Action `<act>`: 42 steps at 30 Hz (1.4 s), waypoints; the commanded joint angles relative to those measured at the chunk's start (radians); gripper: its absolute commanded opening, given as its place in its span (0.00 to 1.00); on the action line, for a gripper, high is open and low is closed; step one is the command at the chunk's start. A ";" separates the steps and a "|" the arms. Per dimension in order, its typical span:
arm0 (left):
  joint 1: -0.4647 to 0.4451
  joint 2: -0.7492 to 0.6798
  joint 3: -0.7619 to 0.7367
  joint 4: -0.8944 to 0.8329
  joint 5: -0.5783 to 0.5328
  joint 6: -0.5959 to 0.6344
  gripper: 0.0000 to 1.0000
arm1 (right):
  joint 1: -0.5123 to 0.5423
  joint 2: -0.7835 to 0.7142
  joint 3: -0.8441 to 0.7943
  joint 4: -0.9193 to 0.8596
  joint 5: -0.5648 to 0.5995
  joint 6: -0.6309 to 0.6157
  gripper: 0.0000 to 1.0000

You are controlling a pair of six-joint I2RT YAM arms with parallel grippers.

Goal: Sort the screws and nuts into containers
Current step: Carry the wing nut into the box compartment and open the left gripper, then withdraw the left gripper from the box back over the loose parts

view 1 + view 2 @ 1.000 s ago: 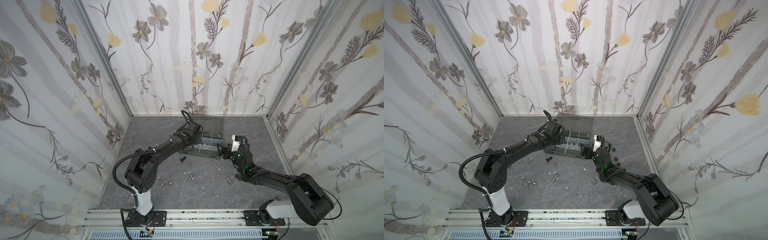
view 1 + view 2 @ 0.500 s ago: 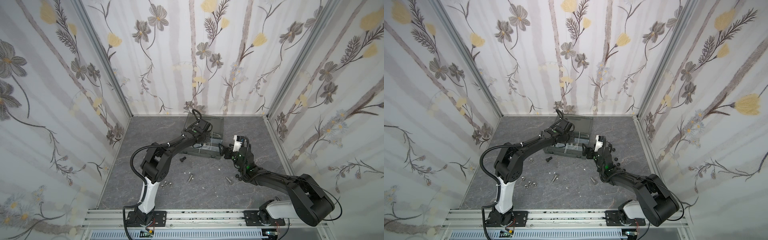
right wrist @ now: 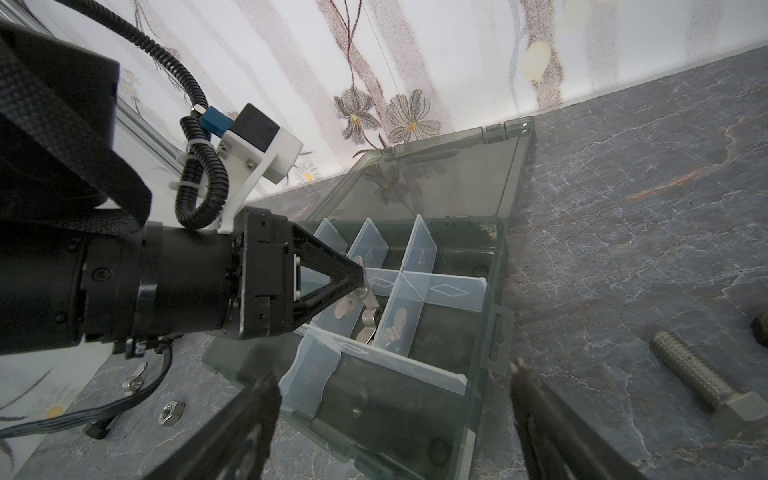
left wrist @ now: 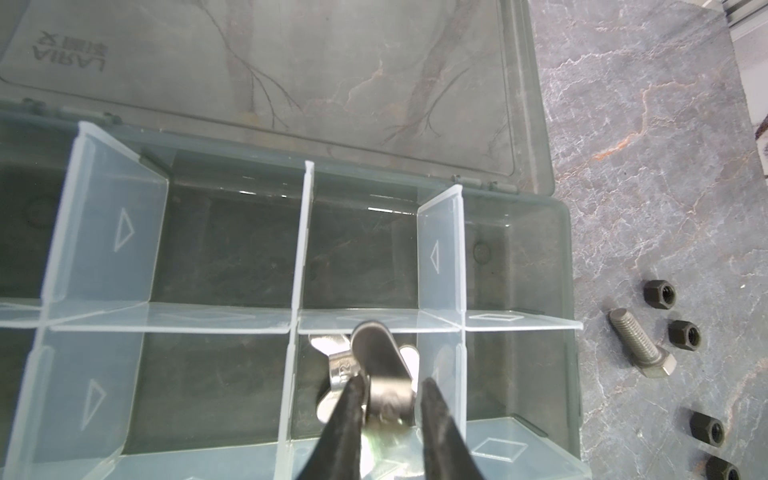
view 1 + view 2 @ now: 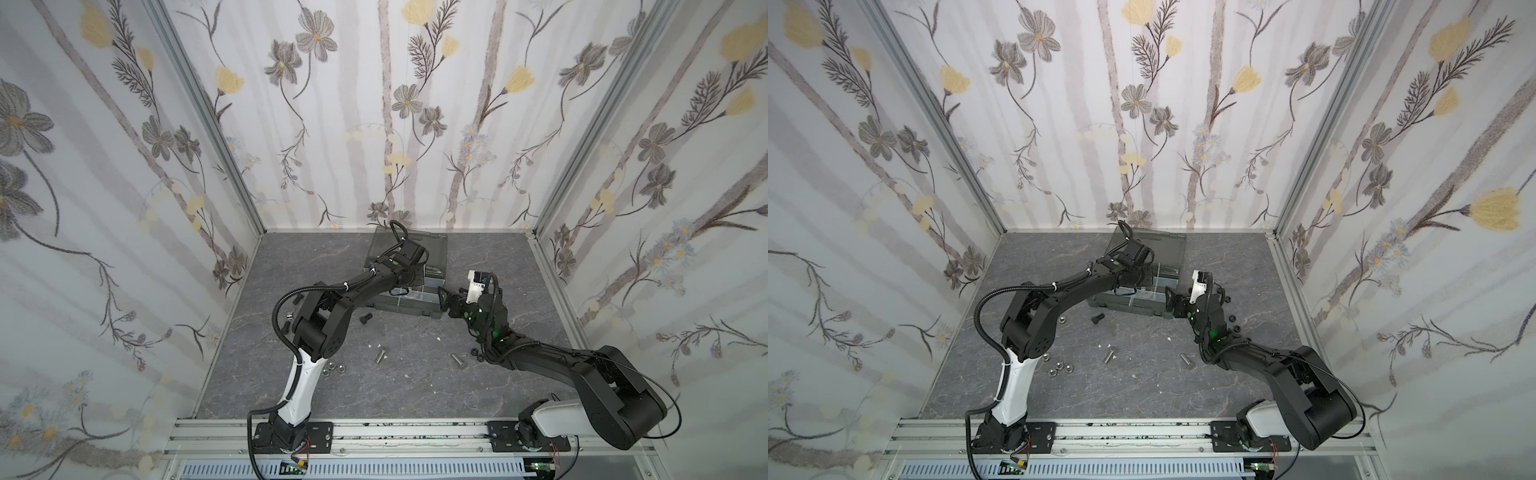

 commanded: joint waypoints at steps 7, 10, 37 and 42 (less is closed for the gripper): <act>0.000 -0.048 0.001 -0.013 -0.060 0.011 0.49 | 0.000 -0.007 0.009 0.031 -0.028 -0.002 0.88; 0.008 -0.099 -0.026 -0.014 -0.095 0.019 0.52 | 0.011 -0.014 0.014 0.031 -0.049 -0.015 0.87; 0.407 -0.665 -0.710 0.050 -0.142 0.016 0.63 | 0.392 0.204 0.231 -0.011 -0.089 -0.045 0.85; 0.510 -0.698 -0.802 0.071 -0.137 0.022 0.63 | 0.411 0.240 0.237 0.014 -0.110 -0.022 0.84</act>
